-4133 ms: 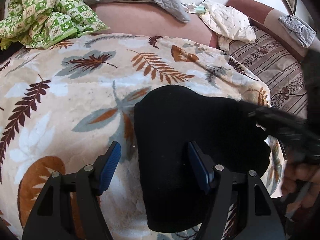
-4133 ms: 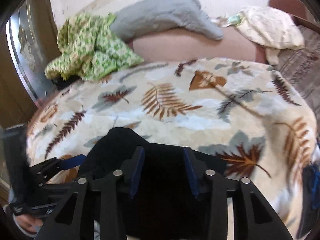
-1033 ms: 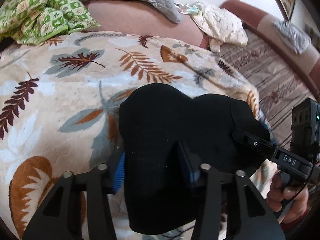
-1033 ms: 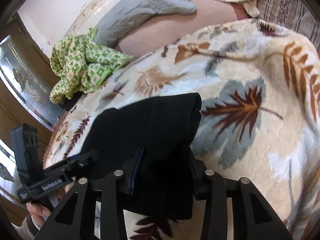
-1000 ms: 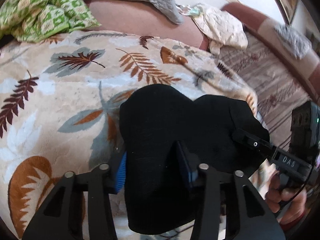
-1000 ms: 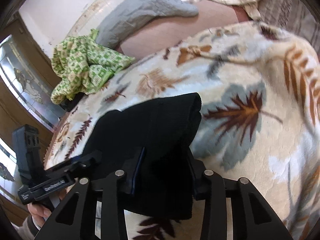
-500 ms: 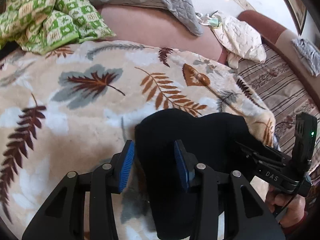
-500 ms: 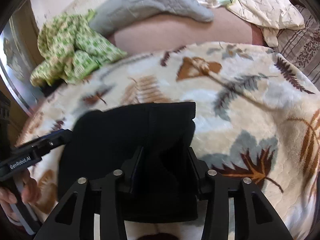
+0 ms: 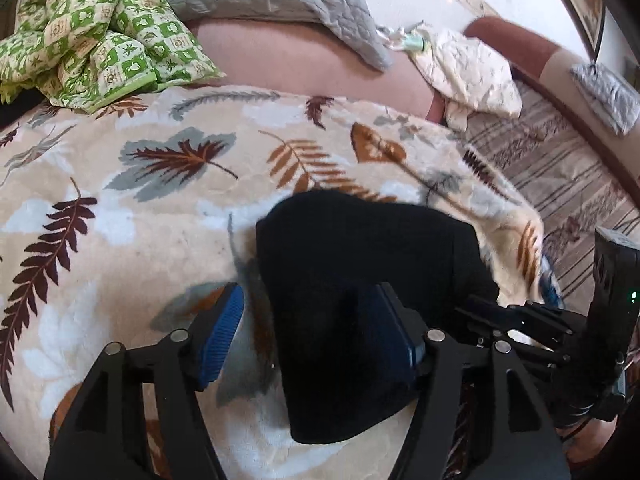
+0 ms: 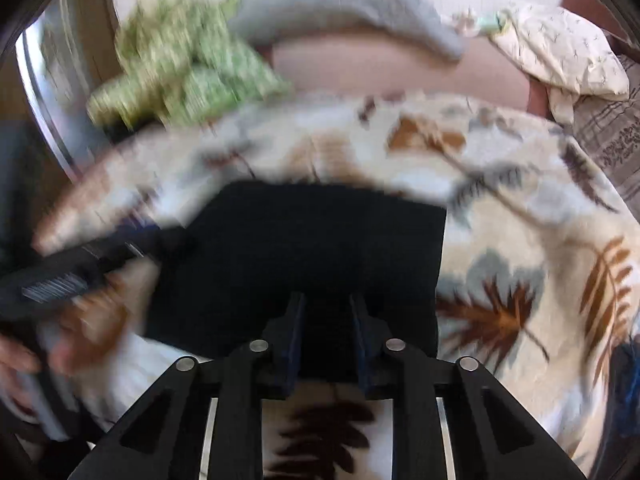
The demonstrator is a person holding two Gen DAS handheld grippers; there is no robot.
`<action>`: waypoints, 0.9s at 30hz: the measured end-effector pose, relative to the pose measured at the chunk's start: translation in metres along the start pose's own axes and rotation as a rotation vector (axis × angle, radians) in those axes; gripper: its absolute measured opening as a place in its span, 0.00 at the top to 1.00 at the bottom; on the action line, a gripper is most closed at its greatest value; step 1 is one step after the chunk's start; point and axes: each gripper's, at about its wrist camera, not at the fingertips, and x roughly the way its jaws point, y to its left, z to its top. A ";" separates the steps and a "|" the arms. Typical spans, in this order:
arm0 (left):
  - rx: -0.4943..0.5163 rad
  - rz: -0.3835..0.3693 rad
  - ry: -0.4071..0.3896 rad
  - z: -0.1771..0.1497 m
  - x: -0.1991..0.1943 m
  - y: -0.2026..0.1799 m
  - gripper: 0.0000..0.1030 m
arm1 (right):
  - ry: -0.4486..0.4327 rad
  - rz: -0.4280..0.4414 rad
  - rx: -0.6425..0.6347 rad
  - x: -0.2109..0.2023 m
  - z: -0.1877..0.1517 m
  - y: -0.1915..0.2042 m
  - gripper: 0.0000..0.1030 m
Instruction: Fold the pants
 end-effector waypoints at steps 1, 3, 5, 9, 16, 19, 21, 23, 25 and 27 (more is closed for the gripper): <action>0.006 0.008 0.005 -0.002 0.001 -0.002 0.36 | -0.017 0.006 0.018 -0.001 -0.002 -0.001 0.80; 0.022 0.024 0.005 -0.006 0.000 -0.006 0.36 | -0.040 0.025 0.050 -0.011 -0.001 -0.002 0.76; 0.037 0.040 -0.016 -0.008 -0.008 -0.010 0.36 | -0.075 0.013 0.054 -0.026 0.000 0.002 0.71; 0.045 0.058 -0.058 -0.007 -0.026 -0.018 0.34 | -0.155 -0.027 0.054 -0.058 -0.003 0.010 0.50; 0.071 0.123 -0.137 -0.014 -0.053 -0.035 0.23 | -0.261 -0.083 0.070 -0.088 -0.010 0.008 0.39; 0.073 0.145 -0.163 -0.018 -0.060 -0.039 0.22 | -0.290 -0.087 0.090 -0.090 -0.014 0.003 0.34; 0.082 0.166 -0.176 -0.020 -0.063 -0.042 0.22 | -0.307 -0.097 0.087 -0.089 -0.018 0.001 0.33; 0.086 0.179 -0.185 -0.023 -0.064 -0.043 0.21 | -0.299 -0.087 0.086 -0.085 -0.020 -0.002 0.32; 0.091 0.186 -0.186 -0.024 -0.064 -0.044 0.21 | -0.277 -0.090 0.108 -0.078 -0.021 -0.008 0.31; 0.092 0.189 -0.189 -0.025 -0.063 -0.045 0.21 | -0.269 -0.085 0.113 -0.075 -0.022 -0.011 0.31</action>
